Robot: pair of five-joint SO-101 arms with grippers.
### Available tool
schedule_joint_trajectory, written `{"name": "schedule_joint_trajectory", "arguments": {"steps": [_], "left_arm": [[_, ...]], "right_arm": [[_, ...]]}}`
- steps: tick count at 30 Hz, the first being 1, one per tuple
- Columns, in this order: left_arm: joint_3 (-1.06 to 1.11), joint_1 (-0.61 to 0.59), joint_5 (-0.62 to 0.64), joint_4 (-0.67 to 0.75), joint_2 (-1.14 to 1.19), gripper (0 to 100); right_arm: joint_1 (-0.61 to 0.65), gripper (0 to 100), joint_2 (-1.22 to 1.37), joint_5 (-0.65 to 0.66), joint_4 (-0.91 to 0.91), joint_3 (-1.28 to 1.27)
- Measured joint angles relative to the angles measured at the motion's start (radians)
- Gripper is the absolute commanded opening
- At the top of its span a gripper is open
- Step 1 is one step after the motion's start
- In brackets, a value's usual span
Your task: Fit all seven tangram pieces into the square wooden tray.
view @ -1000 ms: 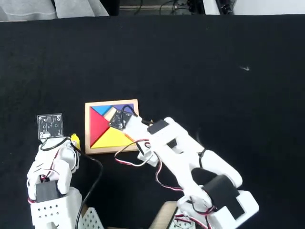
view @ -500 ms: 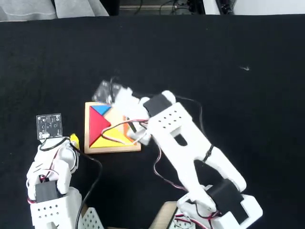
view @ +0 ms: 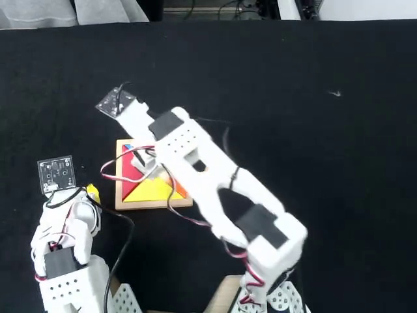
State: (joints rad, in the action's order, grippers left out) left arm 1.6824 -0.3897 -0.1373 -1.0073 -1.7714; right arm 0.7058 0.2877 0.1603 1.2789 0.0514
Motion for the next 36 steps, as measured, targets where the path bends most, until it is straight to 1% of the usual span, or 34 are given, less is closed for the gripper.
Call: {"name": "schedule_joint_trajectory", "arguments": {"steps": [6, 10, 16, 18, 22, 24, 33, 34, 36], "left_arm": [[0.0, 0.0, 0.0, 0.0, 0.0, 15], [0.0, 0.0, 0.0, 0.0, 0.0, 15], [0.0, 0.0, 0.0, 0.0, 0.0, 15], [0.0, 0.0, 0.0, 0.0, 0.0, 15], [0.0, 0.0, 0.0, 0.0, 0.0, 15], [0.0, 0.0, 0.0, 0.0, 0.0, 15], [0.0, 0.0, 0.0, 0.0, 0.0, 15], [0.0, 0.0, 0.0, 0.0, 0.0, 15], [0.0, 0.0, 0.0, 0.0, 0.0, 15]], "right_arm": [[0.0, 10.6, 0.153, -0.032, 0.0, 0.114], [0.0, 10.8, 0.221, -0.035, 0.0, 0.175], [0.0, 11.2, 0.284, -0.074, 0.0, 0.236], [0.0, 13.9, 0.292, -0.074, 0.0, 0.238], [0.0, 23.7, 0.292, -0.077, 0.0, 0.238], [0.0, 25.6, 0.292, -0.077, 0.0, 0.238], [0.0, 25.3, 0.292, -0.077, 0.0, 0.241], [0.0, 24.7, 0.292, -0.077, 0.0, 0.249], [0.0, 18.6, 0.292, -0.077, 0.031, 0.275]]}}
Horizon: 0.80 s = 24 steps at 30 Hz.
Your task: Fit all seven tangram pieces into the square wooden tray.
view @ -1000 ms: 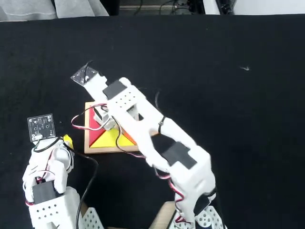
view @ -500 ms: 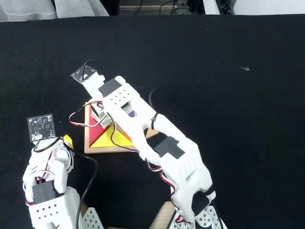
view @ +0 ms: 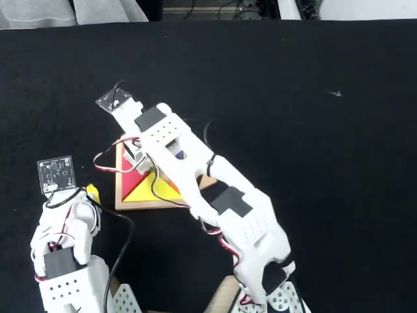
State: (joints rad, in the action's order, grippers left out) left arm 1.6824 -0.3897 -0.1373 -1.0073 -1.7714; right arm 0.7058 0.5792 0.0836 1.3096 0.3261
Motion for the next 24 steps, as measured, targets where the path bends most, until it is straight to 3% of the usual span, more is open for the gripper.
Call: {"name": "schedule_joint_trajectory", "arguments": {"steps": [4, 9, 24], "left_arm": [[0.0, 0.0, 0.0, 0.0, 0.0, 15], [0.0, 0.0, 0.0, 0.0, 0.0, 15], [0.0, 0.0, 0.0, 0.0, 0.0, 15]], "right_arm": [[-0.011, 0.6, -0.014, 0.014, 0.087, 0.025], [-0.008, 3.4, -0.068, 0.057, 0.115, -0.014], [0.012, 3.8, -0.068, 0.061, -0.035, -0.124]]}}
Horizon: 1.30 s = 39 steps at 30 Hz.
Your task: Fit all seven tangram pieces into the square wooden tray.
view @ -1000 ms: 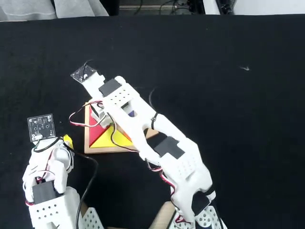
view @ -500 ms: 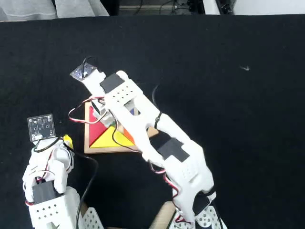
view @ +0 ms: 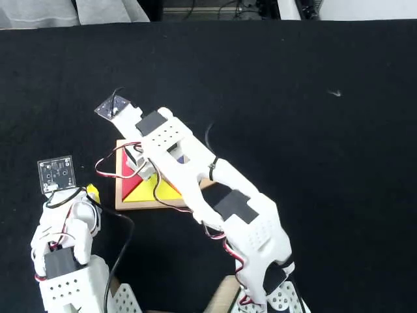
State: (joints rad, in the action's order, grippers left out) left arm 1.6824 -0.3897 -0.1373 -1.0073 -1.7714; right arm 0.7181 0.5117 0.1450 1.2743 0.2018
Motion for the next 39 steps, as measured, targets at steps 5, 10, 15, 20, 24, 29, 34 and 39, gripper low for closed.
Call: {"name": "schedule_joint_trajectory", "arguments": {"steps": [5, 10, 15, 20, 24, 29, 34, 39], "left_arm": [[0.0, 0.0, 0.0, 0.0, 0.0, 15], [0.0, 0.0, 0.0, 0.0, 0.0, 15], [0.0, 0.0, 0.0, 0.0, 0.0, 15], [0.0, 0.0, 0.0, 0.0, 0.0, 15], [0.0, 0.0, 0.0, 0.0, 0.0, 15], [0.0, 0.0, 0.0, 0.0, 0.0, 15], [0.0, 0.0, 0.0, 0.0, 0.0, 15], [0.0, 0.0, 0.0, 0.0, 0.0, 15]], "right_arm": [[-0.028, 3.6, 0.014, 0.0, -0.02, 0.0], [-0.046, 3.5, 0.025, 0.0, 0.017, 0.032], [-0.049, 3.5, 0.023, 0.0, 0.071, 0.069], [-0.049, 3.5, 0.023, 0.0, 0.094, 0.069], [-0.048, 3.5, 0.06, 0.0, 0.08, 0.069], [-0.049, 3.5, 0.117, 0.0, 0.058, 0.083], [-0.052, 3.5, 0.149, 0.0, 0.058, 0.098], [-0.052, 3.5, 0.149, 0.0, 0.058, 0.103]]}}
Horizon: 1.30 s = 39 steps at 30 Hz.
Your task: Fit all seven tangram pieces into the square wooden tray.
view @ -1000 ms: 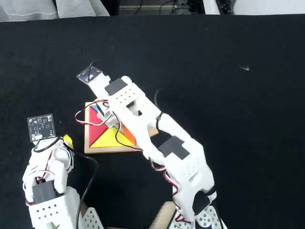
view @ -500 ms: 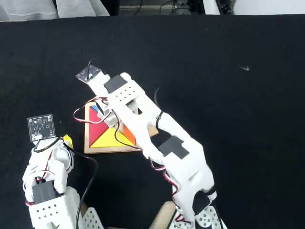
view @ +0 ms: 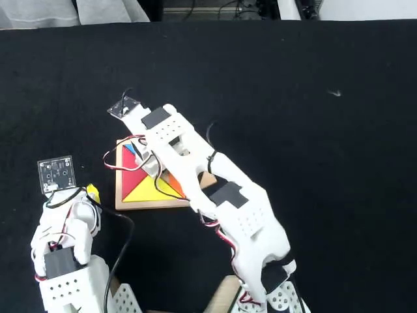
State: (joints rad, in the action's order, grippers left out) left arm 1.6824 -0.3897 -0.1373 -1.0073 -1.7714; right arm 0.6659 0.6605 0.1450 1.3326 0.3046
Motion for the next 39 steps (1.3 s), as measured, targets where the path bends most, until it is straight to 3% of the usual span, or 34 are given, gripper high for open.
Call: {"name": "schedule_joint_trajectory", "arguments": {"steps": [21, 30, 35, 39], "left_arm": [[0.0, 0.0, 0.0, 0.0, 0.0, 15], [0.0, 0.0, 0.0, 0.0, 0.0, 15], [0.0, 0.0, 0.0, 0.0, 0.0, 15], [0.0, 0.0, 0.0, 0.0, 0.0, 15]], "right_arm": [[-0.044, 3.5, -0.064, 0.005, 0.003, -0.026], [-0.101, 3.5, -0.413, 0.186, 0.124, -0.164], [-0.249, 3.5, -0.48, 0.316, -0.041, -0.422], [-0.265, 3.5, -0.48, 0.362, -0.213, -0.589]]}}
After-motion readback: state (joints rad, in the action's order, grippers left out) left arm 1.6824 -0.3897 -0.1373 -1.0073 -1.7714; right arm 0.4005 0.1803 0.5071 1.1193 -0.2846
